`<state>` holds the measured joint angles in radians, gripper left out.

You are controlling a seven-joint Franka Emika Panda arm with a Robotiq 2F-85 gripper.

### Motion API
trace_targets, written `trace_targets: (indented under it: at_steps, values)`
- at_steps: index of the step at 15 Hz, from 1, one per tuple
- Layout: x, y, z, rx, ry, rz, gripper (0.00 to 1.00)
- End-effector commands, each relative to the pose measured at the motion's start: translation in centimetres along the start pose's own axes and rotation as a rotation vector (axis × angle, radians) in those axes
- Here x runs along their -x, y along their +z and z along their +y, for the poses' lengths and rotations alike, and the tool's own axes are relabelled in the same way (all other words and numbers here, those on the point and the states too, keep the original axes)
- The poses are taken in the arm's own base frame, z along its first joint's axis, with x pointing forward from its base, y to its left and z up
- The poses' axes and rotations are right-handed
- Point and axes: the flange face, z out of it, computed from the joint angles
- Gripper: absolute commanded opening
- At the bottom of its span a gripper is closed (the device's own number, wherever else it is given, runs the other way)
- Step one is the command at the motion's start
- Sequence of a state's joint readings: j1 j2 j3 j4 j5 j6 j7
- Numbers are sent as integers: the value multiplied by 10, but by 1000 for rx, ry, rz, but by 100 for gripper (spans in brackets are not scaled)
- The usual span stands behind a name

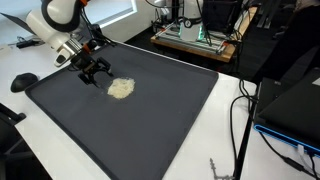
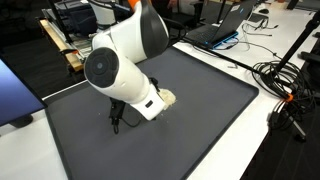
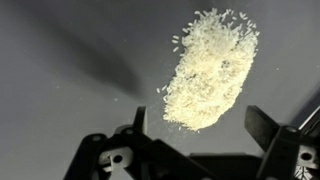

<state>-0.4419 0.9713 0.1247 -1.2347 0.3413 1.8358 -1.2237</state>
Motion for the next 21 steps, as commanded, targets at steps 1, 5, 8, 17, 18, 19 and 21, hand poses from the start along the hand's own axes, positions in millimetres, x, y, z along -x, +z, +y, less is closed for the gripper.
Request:
trace_targets:
  at_steps: [1,5,8,17,18,19,21]
  values:
    - [24,10,-11,66,6,90,100]
    - [48,18,-24,150,13,175,100]
    - [66,15,-43,193,22,237,100]
    - [110,17,-115,256,85,403,100]
    - [113,17,-122,260,94,426,100]
    - [116,17,-128,265,110,444,100]
    - [124,17,-140,291,141,487,100]
